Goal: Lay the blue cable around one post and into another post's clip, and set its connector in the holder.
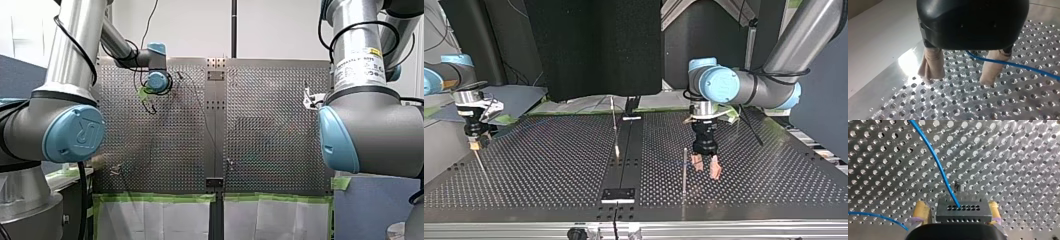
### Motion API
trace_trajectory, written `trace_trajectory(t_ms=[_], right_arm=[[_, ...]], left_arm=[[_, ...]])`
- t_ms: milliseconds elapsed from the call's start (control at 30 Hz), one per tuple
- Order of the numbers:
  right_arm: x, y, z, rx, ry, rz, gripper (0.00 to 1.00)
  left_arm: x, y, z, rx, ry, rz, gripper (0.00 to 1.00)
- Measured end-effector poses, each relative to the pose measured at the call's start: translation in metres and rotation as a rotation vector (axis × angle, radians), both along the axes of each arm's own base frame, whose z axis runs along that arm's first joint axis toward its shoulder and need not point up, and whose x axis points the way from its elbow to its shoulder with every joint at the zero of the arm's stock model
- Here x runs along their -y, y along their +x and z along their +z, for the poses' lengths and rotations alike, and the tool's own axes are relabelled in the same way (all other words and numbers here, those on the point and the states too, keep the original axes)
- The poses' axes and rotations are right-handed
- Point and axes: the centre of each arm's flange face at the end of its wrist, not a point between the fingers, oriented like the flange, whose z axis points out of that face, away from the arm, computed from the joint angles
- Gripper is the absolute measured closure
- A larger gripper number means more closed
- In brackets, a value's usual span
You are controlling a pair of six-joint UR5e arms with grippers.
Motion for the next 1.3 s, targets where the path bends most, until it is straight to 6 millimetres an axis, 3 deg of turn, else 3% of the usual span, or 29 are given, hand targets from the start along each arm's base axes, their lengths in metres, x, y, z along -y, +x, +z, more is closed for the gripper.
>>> trace_trajectory(t_ms=[800,1300], right_arm=[[0.0027,-0.0009,0.0026,0.017,-0.019,-0.002,0.0],[0.0027,-0.0008,0.0027,0.014,-0.019,-0.001,0.0]], left_arm=[[-0.0011,-0.0006,-0.0006,-0.008,-0.003,0.004,0.0],[0.0051,0.0004,0.0058,0.025,-0.124,-0.089,0.0]])
